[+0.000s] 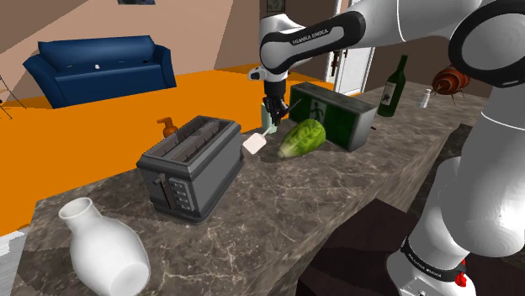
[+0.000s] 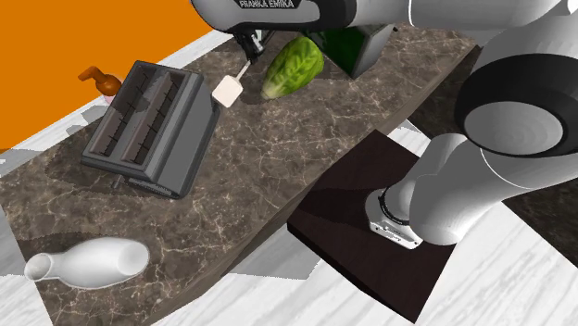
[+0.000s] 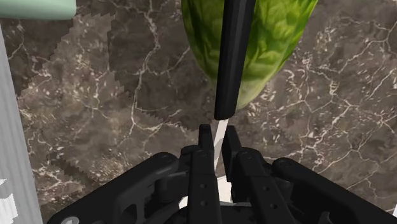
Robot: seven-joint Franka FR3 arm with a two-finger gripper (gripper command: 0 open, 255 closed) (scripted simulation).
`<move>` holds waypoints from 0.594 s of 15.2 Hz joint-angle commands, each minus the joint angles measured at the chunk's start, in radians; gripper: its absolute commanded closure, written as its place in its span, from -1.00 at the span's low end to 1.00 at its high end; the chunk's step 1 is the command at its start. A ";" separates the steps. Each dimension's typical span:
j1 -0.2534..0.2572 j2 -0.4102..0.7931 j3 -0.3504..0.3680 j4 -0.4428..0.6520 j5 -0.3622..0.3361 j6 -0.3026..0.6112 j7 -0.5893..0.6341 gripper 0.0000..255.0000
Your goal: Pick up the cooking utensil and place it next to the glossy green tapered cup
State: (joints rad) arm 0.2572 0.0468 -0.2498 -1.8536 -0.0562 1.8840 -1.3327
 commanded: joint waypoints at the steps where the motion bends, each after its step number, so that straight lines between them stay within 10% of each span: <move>1: -0.001 0.006 -0.001 -0.022 0.001 0.028 -0.001 1.00; 9: -0.003 0.032 -0.002 -0.100 0.006 0.131 0.000 1.00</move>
State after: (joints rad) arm 0.2545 0.0705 -0.2514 -1.9479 -0.0523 2.0014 -1.3322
